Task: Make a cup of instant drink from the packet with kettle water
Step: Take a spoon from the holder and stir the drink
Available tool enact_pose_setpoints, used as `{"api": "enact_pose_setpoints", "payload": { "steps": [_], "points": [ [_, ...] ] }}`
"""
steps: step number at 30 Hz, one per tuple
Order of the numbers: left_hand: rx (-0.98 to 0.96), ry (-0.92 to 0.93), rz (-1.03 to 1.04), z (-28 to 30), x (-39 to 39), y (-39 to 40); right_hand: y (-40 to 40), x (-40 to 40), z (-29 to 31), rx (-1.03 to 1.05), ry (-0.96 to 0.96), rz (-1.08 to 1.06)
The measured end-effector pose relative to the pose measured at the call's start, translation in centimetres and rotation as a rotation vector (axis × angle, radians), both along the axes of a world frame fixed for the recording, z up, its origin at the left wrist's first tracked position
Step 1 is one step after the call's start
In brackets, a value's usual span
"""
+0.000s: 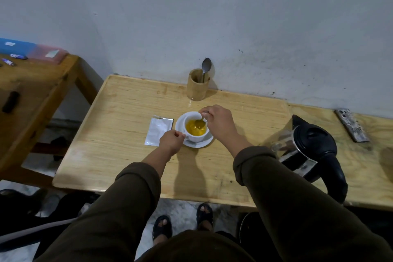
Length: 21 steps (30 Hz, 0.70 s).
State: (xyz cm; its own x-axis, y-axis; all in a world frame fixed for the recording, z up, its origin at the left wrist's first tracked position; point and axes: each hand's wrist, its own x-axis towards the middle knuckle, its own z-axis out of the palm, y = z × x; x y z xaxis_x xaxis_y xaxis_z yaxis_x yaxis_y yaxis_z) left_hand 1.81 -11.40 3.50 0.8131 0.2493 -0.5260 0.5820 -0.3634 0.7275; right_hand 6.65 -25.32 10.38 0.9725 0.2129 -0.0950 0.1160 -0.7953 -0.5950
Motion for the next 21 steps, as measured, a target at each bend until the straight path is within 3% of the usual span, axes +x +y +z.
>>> {"api": "enact_pose_setpoints", "payload": {
  "steps": [10,16,21],
  "points": [
    [-0.023,0.023,-0.006,0.1,0.2,0.2,-0.3,-2.5,0.0,0.133,0.064,0.013],
    [-0.004,0.024,-0.042,0.2,0.3,0.2,-1.9,-4.4,0.4,0.335,0.215,-0.18],
    [-0.027,0.029,-0.054,0.2,0.3,0.4,-3.3,-6.4,0.5,0.357,0.299,-0.291]
  ]
}}
